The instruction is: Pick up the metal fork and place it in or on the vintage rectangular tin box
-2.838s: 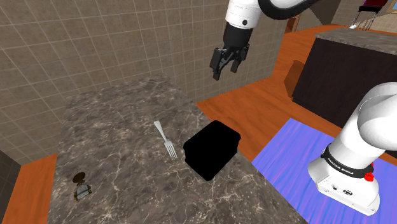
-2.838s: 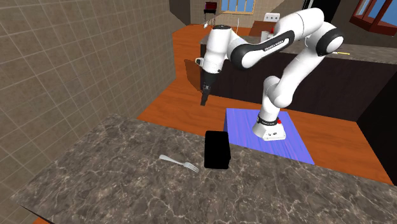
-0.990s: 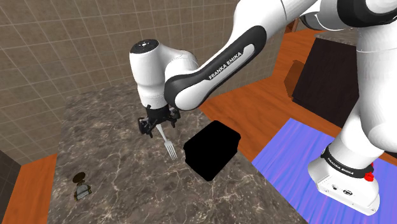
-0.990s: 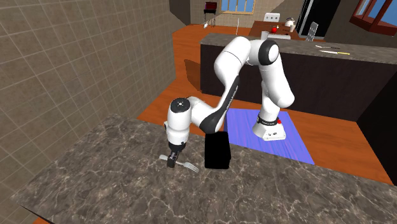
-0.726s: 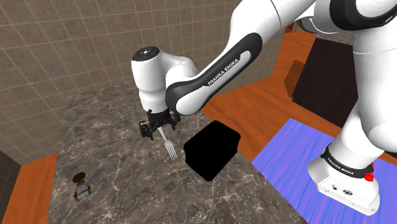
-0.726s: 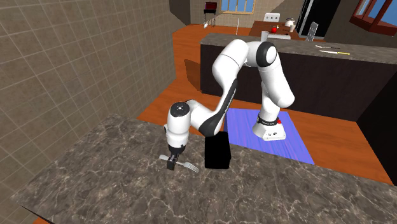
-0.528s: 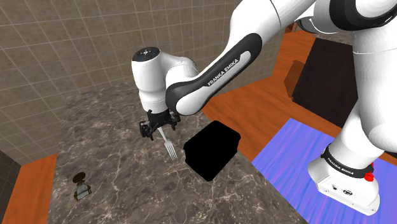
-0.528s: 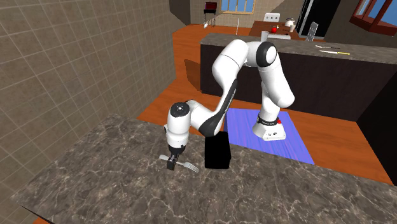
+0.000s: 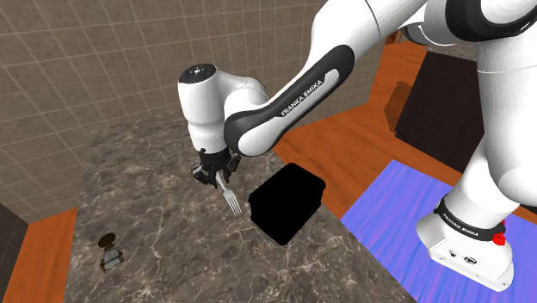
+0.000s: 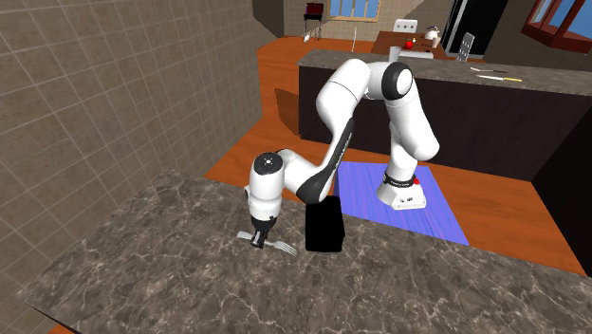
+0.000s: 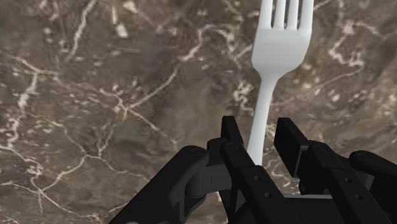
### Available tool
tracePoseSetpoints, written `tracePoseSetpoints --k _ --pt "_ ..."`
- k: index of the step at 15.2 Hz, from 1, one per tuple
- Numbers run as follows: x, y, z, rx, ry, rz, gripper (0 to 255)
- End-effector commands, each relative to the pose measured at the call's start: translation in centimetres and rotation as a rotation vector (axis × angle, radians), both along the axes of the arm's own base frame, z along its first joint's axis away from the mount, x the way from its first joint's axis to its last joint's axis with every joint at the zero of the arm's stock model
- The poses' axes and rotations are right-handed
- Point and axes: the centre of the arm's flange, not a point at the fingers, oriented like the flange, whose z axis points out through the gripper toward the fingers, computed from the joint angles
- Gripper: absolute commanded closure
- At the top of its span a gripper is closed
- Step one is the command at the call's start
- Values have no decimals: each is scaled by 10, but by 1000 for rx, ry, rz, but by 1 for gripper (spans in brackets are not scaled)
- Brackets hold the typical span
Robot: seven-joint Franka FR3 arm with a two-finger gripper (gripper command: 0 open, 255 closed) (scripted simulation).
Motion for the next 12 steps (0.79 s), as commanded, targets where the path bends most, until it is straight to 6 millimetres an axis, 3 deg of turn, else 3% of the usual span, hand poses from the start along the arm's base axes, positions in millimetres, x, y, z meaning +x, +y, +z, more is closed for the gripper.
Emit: tracePoseSetpoints --k 1,5,12 --pt "0 0 0 0 0 0 255" --pt "0 0 0 0 0 0 255" --pt "0 0 37 0 0 0 255"
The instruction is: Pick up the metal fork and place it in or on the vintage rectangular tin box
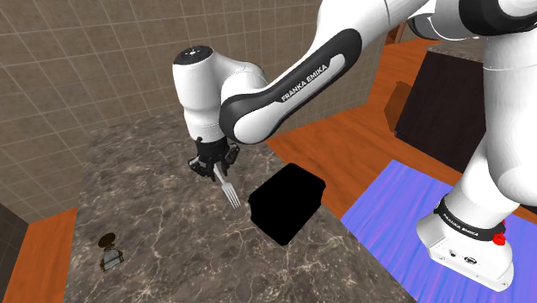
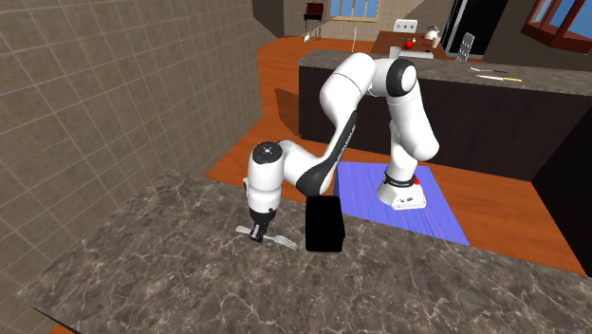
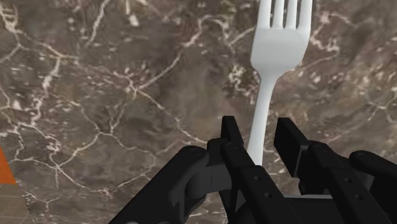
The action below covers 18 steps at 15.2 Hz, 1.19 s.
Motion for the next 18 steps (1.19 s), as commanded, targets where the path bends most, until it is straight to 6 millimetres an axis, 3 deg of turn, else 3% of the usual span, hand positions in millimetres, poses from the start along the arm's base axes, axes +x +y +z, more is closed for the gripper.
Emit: tracePoseSetpoints --k 1,18 --pt "0 0 11 0 0 0 255" --pt "0 0 101 0 0 0 255"
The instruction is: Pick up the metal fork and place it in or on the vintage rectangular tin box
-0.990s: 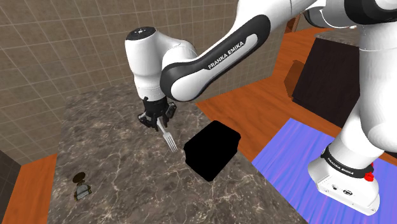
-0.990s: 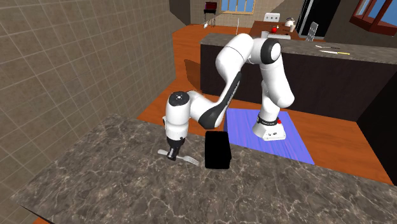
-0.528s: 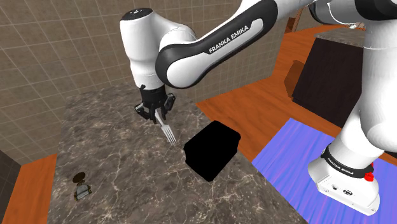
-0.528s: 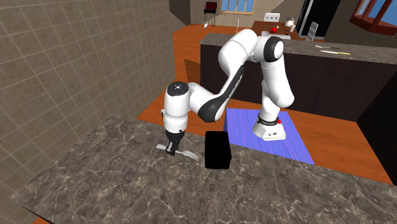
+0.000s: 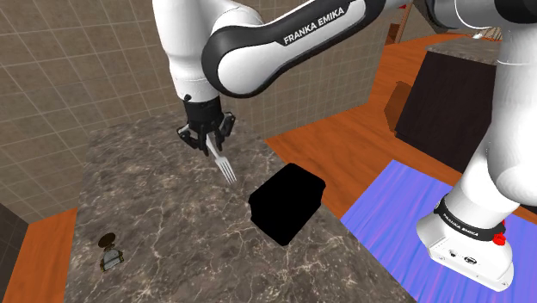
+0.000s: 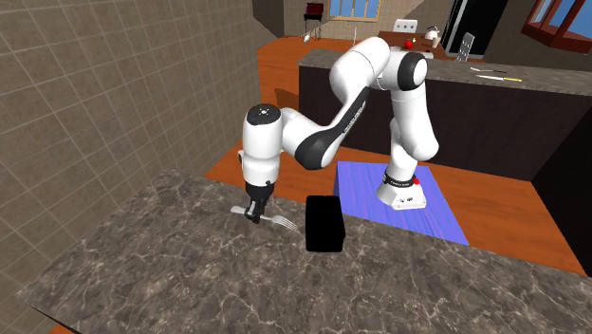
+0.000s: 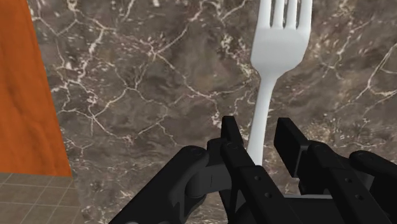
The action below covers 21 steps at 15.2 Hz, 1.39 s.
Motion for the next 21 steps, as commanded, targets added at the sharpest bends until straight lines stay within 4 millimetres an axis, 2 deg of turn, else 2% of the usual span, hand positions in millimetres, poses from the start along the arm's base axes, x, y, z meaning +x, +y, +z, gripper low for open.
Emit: tracePoseSetpoints --k 1,8,21 --pt "0 0 11 0 0 0 255" --pt "0 0 44 0 0 0 255" --pt "-155 -72 32 0 0 0 255"
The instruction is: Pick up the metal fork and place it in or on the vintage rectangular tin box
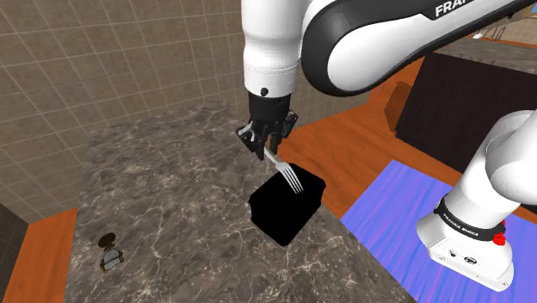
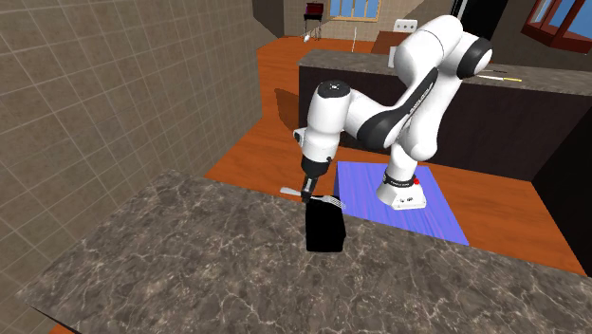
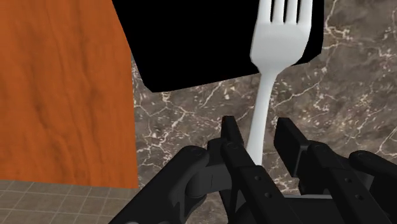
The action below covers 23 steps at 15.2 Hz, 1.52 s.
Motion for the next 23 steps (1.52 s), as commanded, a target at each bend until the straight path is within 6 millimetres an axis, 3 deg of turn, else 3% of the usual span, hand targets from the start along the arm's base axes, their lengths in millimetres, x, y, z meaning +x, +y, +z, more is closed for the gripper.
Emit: tracePoseSetpoints --k 1,2,12,20,21,23 --pt "-26 -13 -2 2 0 -2 255" --pt "-38 -19 -3 2 0 -2 255" --pt "-38 -19 -59 2 0 -2 255" --pt "-38 -19 -59 2 0 -2 255" --pt "-38 -19 -59 2 0 -2 0" --pt "-38 -19 -59 2 0 -2 0"
